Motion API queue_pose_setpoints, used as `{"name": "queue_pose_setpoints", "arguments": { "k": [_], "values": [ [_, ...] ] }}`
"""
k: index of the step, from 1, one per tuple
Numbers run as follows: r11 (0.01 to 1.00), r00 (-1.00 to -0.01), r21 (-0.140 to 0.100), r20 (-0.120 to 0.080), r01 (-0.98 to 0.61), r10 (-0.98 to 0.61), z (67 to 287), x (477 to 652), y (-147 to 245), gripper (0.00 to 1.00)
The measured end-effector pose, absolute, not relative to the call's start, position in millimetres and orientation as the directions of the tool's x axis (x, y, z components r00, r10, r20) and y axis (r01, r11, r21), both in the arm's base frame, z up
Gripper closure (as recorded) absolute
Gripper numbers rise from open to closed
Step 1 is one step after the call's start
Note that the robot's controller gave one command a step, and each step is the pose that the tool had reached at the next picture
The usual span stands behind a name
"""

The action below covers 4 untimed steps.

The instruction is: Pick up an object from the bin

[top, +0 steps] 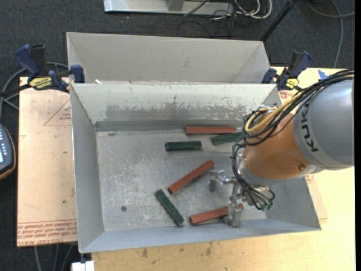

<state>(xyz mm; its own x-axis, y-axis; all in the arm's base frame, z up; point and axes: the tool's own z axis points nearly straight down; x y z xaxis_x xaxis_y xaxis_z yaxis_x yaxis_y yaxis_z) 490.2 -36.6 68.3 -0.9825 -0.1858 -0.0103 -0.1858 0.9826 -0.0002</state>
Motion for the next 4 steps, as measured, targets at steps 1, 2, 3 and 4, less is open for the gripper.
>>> {"name": "queue_pose_setpoints", "arguments": {
  "k": [1, 2, 3, 4],
  "values": [
    [0.972, -0.972, 0.001, -0.005, -0.235, -0.235, 101, 484.3, -6, 0.00],
    [0.946, -0.946, 0.002, -0.010, -0.324, -0.324, 104, 545.1, 58, 0.00],
    [0.889, -0.889, 0.001, -0.002, -0.457, -0.457, 69, 564.2, 53, 0.00],
    [0.889, -0.889, 0.000, -0.002, -0.457, -0.457, 69, 564.5, 54, 0.00]
  ]
}}
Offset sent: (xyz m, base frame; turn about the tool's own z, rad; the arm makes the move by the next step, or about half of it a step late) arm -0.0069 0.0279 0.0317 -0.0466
